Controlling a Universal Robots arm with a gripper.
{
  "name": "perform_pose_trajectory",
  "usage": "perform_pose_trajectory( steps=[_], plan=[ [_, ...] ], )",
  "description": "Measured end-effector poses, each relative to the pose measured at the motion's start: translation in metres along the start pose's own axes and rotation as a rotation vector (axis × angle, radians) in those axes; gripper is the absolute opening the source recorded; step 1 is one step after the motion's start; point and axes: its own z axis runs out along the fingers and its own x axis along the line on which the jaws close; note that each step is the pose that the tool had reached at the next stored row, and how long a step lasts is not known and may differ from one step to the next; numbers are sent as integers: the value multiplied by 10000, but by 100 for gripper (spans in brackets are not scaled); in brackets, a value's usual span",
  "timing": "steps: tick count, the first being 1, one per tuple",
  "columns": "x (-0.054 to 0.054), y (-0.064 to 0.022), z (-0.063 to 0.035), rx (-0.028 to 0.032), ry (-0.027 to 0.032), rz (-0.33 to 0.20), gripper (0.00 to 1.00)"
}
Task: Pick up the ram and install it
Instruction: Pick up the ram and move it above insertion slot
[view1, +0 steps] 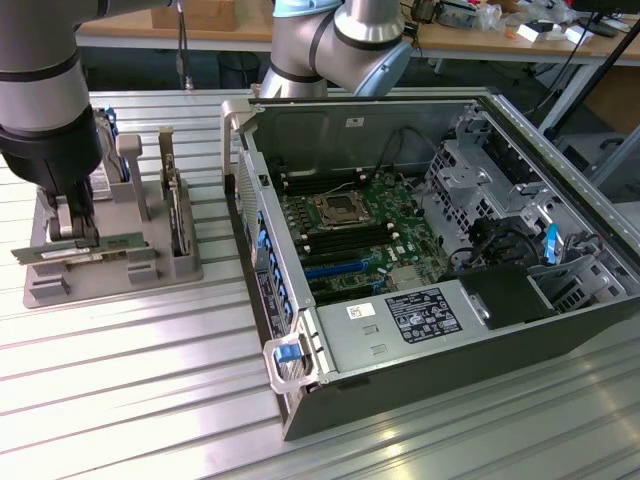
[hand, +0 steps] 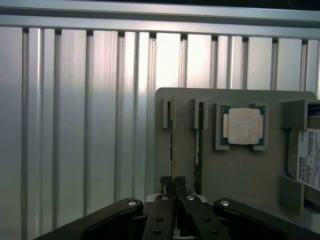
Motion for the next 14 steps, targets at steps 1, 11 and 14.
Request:
perform_pose_trajectory(
  steps=[1,11,14],
  plan=[
    [-1,1,-14,0,-2,1,12],
    [-5,9,-196,2,-43,-1,12],
    [-7,13,-284,1,-66,-2,12]
  ],
)
